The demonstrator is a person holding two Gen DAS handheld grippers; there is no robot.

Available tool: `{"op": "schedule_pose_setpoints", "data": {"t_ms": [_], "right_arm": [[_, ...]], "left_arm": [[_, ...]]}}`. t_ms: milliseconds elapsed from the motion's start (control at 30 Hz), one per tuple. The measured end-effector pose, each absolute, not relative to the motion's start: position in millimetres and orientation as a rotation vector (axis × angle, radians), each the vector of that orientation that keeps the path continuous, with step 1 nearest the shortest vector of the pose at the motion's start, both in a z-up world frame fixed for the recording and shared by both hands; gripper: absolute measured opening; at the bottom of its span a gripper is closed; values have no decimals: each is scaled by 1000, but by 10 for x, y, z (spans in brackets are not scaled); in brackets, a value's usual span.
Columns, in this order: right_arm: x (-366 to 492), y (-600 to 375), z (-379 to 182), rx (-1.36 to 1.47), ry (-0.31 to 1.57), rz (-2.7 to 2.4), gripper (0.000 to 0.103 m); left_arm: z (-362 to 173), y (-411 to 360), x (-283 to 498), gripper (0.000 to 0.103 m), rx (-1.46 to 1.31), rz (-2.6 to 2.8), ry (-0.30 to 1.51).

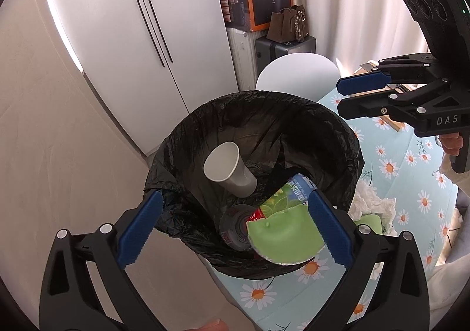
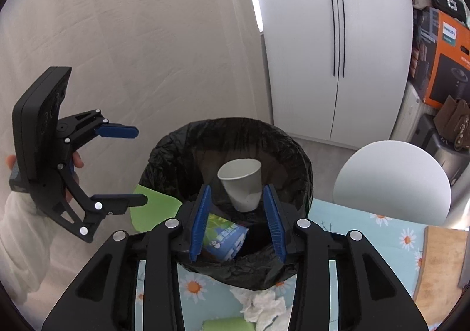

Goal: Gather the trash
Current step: 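Open both grippers to drop the wrapper and green piece into the bin, then move both tools back toward the green cup and tissues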

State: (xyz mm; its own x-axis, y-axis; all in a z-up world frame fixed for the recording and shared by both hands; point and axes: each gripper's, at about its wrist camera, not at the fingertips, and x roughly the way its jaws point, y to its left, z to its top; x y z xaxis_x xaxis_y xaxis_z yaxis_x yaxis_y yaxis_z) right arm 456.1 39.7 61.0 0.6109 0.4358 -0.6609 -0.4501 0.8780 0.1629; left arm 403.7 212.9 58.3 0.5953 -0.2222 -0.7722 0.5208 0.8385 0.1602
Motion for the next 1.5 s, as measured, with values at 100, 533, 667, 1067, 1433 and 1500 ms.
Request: {"op": "schedule_pose_setpoints", "data": {"t_ms": [100, 533, 667, 1067, 1433, 1500], "right_arm": [[4554, 367, 538, -41, 771, 492, 49], [4278, 304, 470, -67, 770, 400, 91], [4176, 242, 379, -47, 799, 360, 92], [3752, -48, 3, 4, 868, 201, 93], [3456, -365, -346, 38, 959, 173, 93], [3430, -402, -386, 21, 975, 183, 93]], "left_arm": [[535, 2162, 4042, 97, 373, -418, 832], [412, 2340, 3734, 97, 301, -361, 827], [327, 2319, 3586, 97, 294, -385, 834], [56, 2249, 3355, 97, 286, -443, 852], [-13, 2216, 3089, 97, 285, -401, 889], [-20, 2201, 3029, 97, 277, -384, 899]]}}
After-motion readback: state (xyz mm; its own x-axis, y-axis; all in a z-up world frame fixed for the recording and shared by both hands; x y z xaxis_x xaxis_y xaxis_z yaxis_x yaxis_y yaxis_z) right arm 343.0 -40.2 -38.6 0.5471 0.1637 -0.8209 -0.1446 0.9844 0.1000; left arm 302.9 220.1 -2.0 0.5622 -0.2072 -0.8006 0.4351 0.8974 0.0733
